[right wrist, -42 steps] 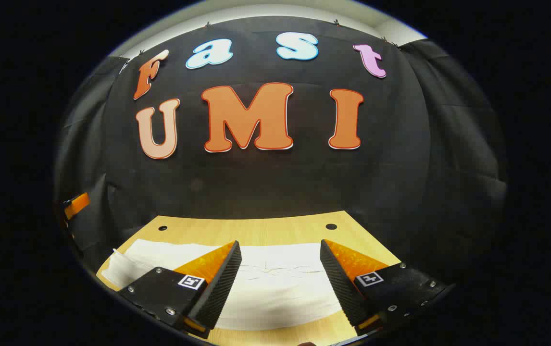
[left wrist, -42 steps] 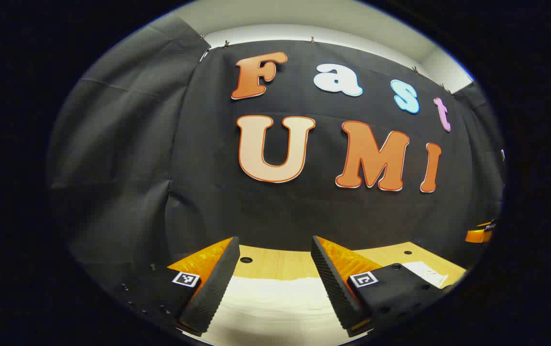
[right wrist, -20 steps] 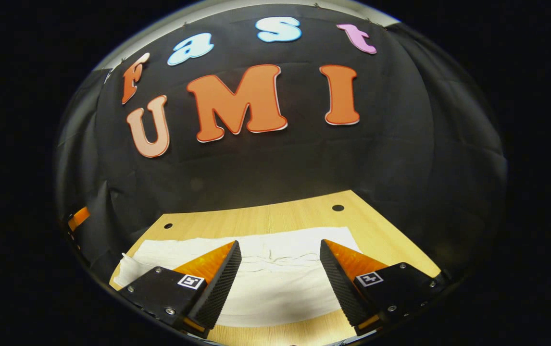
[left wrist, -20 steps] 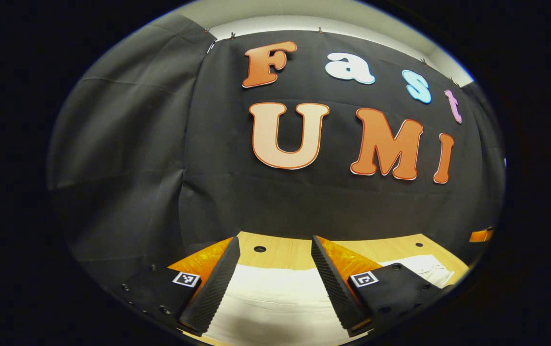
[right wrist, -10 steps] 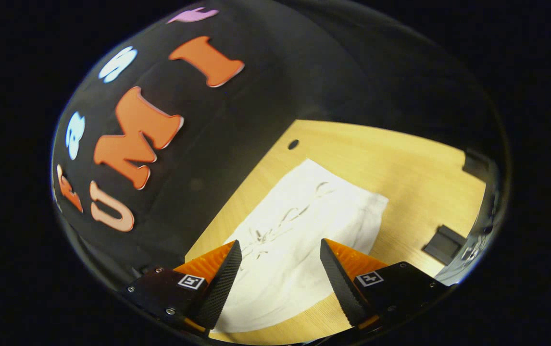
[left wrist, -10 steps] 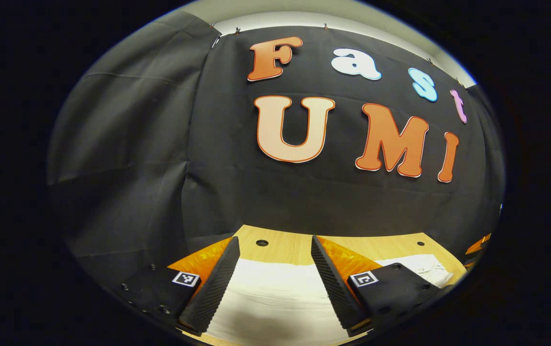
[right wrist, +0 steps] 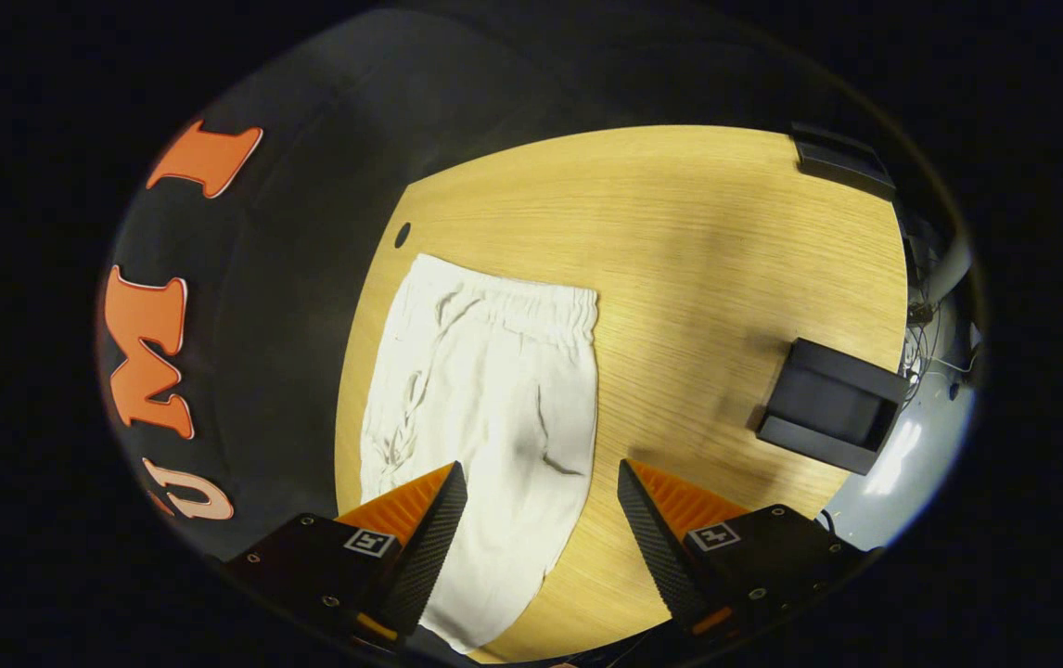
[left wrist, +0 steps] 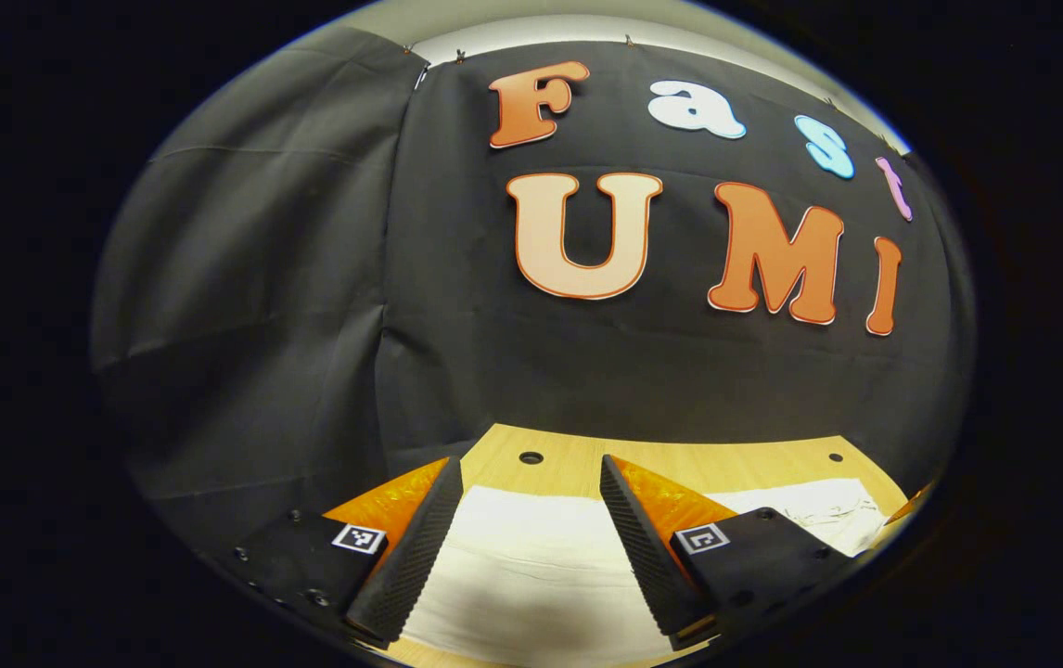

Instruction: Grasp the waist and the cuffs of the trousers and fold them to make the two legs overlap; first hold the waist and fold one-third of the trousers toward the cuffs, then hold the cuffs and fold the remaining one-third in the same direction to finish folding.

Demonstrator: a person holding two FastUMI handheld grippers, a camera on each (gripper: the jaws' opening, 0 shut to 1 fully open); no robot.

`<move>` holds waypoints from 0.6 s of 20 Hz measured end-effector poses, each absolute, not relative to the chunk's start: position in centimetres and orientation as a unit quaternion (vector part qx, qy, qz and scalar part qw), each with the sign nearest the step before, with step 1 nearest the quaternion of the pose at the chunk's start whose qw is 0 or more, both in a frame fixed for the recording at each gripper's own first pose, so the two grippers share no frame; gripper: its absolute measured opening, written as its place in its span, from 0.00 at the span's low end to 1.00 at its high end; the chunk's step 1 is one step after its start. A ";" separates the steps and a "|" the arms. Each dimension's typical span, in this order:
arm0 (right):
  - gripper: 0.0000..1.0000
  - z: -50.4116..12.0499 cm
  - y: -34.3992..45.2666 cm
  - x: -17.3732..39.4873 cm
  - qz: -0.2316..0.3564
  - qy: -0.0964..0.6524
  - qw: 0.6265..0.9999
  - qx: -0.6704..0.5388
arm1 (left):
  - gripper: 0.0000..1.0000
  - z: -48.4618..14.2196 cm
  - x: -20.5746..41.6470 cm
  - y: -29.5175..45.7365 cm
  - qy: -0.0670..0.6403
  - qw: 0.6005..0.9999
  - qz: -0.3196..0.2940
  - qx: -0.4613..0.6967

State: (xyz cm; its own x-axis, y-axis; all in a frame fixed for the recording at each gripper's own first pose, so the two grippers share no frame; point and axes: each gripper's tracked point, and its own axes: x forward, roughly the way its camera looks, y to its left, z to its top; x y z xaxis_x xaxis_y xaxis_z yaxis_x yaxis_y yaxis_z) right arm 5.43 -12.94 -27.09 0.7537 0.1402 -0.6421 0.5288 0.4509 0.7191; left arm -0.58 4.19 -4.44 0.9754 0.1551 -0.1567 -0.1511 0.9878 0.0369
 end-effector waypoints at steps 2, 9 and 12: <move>0.98 -27.4 -12.3 6.2 -0.122 0.341 0.781 0.509 | 0.98 -4.8 -0.7 4.6 0.084 0.993 0.085 0.013; 0.98 -27.6 -10.9 8.6 -0.120 0.366 0.767 0.513 | 0.98 -5.2 -1.2 6.5 0.093 0.989 0.117 0.005; 0.87 -28.5 -10.2 9.6 -0.114 0.389 0.757 0.513 | 0.98 -5.5 -1.3 6.8 0.100 0.986 0.131 -0.004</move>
